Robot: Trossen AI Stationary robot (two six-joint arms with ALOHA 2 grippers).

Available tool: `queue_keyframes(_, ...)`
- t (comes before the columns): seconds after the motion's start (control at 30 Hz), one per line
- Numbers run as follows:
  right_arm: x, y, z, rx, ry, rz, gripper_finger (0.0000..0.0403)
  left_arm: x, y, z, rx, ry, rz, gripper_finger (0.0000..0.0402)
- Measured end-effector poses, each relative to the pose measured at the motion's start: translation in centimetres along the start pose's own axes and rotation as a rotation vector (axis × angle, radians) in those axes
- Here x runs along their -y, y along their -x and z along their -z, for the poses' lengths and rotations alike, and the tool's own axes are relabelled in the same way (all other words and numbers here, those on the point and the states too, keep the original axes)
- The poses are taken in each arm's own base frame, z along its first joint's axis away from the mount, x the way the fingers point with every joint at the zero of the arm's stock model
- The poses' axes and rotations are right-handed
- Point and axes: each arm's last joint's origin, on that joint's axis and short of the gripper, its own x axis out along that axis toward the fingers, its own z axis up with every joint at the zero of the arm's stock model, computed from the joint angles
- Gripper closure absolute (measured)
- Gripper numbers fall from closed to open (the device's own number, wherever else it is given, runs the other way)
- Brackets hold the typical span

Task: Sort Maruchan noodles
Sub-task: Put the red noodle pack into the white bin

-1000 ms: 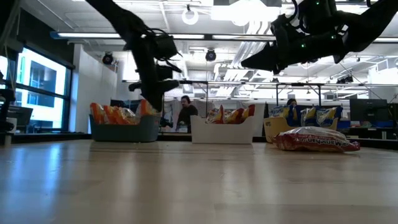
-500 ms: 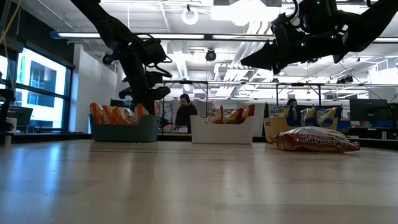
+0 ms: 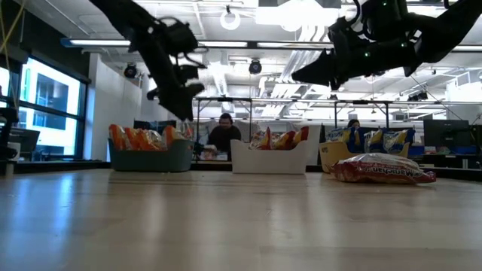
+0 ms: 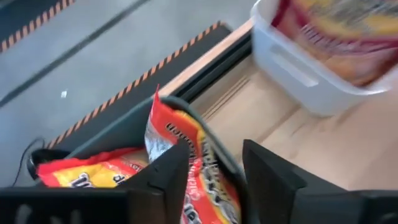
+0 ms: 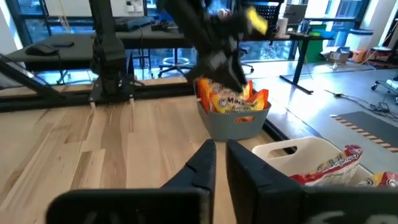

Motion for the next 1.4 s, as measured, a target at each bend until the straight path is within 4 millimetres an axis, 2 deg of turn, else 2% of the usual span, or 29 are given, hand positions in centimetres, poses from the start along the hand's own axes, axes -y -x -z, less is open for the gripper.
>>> queue_keyframes(0.1, -0.1, 0.0, 0.3, -0.033, 0.024, -0.022, 0.0347, 0.6, 2.2, 0.1, 0.071, -0.039, 0.035, 0.0245)
queue_keyframes(0.23, 0.0, -0.1, 0.3, -0.044, 0.03, 0.005, 0.0287, 1.5, 5.0, 1.3, 0.195, -0.052, 0.099, 0.0234)
queue_keyframes(0.3, 0.1, -0.4, -0.4, -0.081, 0.008, 0.068, 0.0259, 2.1, 6.3, 2.4, 0.259, -0.06, 0.152, 0.0234)
queue_keyframes(0.4, -0.4, -1.1, -1.6, -0.248, 0.03, 0.171, 0.0232, 3.2, 7.4, 4.4, 0.327, -0.077, 0.27, 0.0234)
queue_keyframes(0.53, -2.8, -1.3, -1.8, -0.533, 0.151, 0.196, 0.0222, 4.7, 8.2, 7.1, 0.385, -0.093, 0.408, 0.0233)
queue_keyframes(0.67, -5.9, 0.1, 0.0, -0.794, 0.185, 0.163, 0.0221, 6.1, 8.3, 9.4, 0.403, -0.104, 0.494, 0.0233)
queue_keyframes(0.77, -8.1, 1.6, 1.5, -0.922, 0.196, 0.174, 0.022, 6.9, 8.1, 10.6, 0.403, -0.127, 0.533, 0.0233)
queue_keyframes(0.87, -9.9, 2.7, 2.9, -1.004, 0.206, 0.214, 0.0209, 7.6, 7.8, 11.5, 0.404, -0.139, 0.56, 0.0233)
queue_keyframes(1.0, -11.7, 2.8, 4.4, -1.039, 0.165, 0.262, 0.0168, 8.3, 7.8, 12.0, 0.38, -0.138, 0.583, 0.0233)
queue_keyframes(1.2, -13.1, 2.3, 7.4, -1.119, 0.235, 0.319, 0.0103, 9.3, 7.8, 12.4, 0.374, -0.154, 0.615, 0.0233)
queue_keyframes(1.4, -13.5, 1.8, 9.4, -1.141, 0.385, 0.385, 0.0107, 9.9, 7.9, 12.8, 0.361, -0.144, 0.626, 0.0234)
